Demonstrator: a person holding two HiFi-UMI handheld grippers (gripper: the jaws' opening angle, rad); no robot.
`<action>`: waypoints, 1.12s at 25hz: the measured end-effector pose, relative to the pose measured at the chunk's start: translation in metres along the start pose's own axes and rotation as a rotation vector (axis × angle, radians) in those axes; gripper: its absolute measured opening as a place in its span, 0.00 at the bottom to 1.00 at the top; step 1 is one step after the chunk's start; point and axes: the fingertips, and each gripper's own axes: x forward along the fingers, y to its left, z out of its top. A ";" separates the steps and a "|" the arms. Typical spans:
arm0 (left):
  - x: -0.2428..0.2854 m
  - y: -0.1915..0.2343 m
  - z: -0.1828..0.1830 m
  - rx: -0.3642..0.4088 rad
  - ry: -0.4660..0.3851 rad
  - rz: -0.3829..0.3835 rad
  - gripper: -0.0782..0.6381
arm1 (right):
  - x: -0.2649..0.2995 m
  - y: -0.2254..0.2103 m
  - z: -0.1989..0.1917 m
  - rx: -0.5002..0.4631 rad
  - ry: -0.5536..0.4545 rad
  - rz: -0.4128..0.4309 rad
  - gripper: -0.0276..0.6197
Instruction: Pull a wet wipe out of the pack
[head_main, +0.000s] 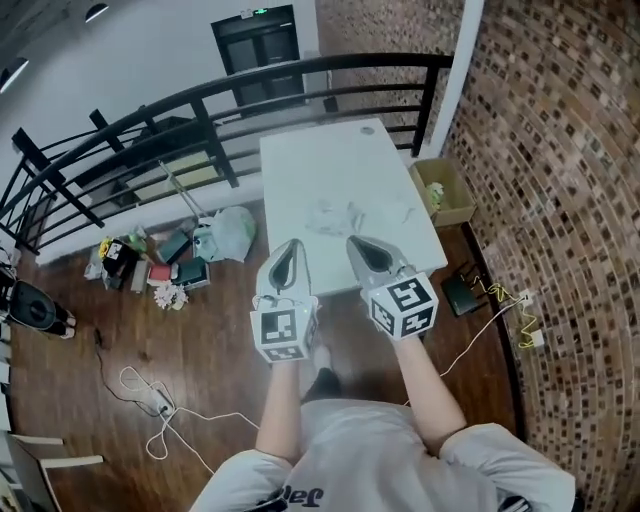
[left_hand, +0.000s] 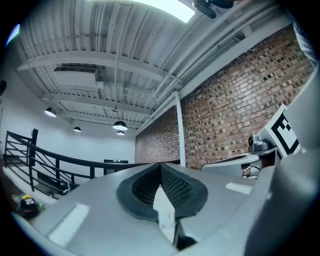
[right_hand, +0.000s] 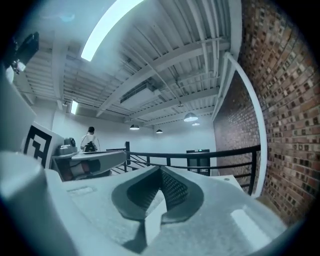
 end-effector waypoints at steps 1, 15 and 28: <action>0.018 0.017 0.008 -0.003 -0.015 -0.003 0.13 | 0.019 -0.006 0.014 -0.012 -0.022 -0.010 0.03; 0.128 0.080 -0.045 -0.034 0.069 -0.178 0.13 | 0.108 -0.117 -0.047 0.053 0.103 -0.148 0.03; 0.192 0.092 -0.110 -0.043 0.170 -0.246 0.13 | 0.147 -0.189 -0.048 -0.462 0.474 0.226 0.09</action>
